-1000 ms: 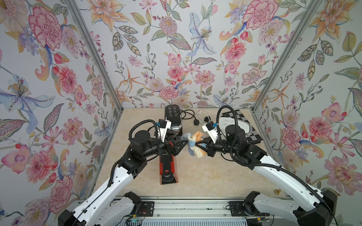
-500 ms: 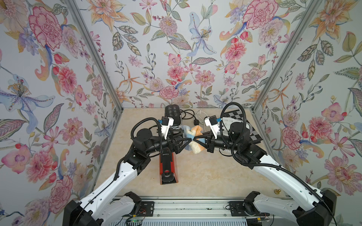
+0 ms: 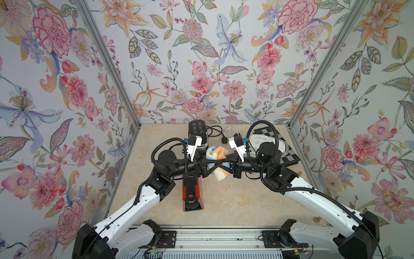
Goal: Wipe the surface of a coffee machine
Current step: Adjust the cleaning item, then wipe the dirt from the surface of the coffee machine.
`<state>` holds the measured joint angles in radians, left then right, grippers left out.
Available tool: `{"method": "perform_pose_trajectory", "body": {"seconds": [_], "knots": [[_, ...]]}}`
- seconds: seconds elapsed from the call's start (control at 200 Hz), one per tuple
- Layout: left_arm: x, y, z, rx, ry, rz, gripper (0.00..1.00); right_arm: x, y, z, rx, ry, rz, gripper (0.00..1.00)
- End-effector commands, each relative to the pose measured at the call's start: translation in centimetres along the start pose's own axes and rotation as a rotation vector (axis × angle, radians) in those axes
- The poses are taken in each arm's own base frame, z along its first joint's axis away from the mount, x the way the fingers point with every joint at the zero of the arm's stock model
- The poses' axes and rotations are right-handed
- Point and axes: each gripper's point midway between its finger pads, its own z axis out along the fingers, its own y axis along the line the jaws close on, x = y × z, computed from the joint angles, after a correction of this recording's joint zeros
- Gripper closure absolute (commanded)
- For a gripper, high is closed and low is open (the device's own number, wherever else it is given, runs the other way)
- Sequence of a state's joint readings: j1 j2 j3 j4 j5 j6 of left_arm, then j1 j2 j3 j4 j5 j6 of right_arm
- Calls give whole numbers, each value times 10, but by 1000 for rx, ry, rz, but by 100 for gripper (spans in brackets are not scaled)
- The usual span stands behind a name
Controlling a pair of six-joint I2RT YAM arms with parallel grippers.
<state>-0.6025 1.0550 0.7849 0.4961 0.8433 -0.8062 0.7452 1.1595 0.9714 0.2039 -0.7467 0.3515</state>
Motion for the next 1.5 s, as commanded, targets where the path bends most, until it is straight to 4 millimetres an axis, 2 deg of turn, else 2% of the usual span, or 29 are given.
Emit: {"method": "perform_pose_trajectory", "body": {"seconds": [0.0,0.11,0.185,0.24,0.285,0.375,0.41,0.475,0.525,0.65,0.781,0.931,1.011,1.116,1.191,1.291,1.496], "knots": [[-6,-16,1,76,-24,10,37,2,13,-1,-64,-9,-49,100],[-6,-20,1,100,-27,6,58,4,14,0,-69,-10,-51,100],[-5,-20,1,105,-21,5,77,4,13,0,-62,-18,-52,100],[-4,-17,0,83,-18,5,91,3,13,0,-60,-23,-53,92],[-1,-10,0,44,-7,9,100,1,12,-1,-54,-26,-54,80],[-4,7,-7,-72,-8,36,100,1,12,-2,-49,-25,-55,55],[-5,20,-13,-151,-7,43,100,2,12,-2,-44,-22,-54,44],[-10,51,-31,-375,-1,83,100,5,11,-3,-36,-12,-52,32],[-12,67,-48,-522,1,119,100,9,9,-3,-23,-2,-48,23],[-24,80,-81,-679,-60,143,100,20,1,-3,11,26,-24,0],[-32,93,-120,-850,-115,148,100,38,-8,5,88,81,-6,0],[-27,106,-158,-1048,-129,146,100,65,-23,22,198,149,29,0],[-18,114,-178,-1142,-131,104,100,80,-30,34,259,180,35,0],[4,127,-199,-1231,-128,16,100,94,-41,48,325,216,47,0],[18,130,-201,-1216,-138,-23,100,102,-45,58,361,240,45,0],[28,131,-190,-1137,-147,-47,100,110,-54,66,405,261,50,0],[31,126,-166,-996,-119,-9,100,115,-57,76,394,281,66,0]]}}
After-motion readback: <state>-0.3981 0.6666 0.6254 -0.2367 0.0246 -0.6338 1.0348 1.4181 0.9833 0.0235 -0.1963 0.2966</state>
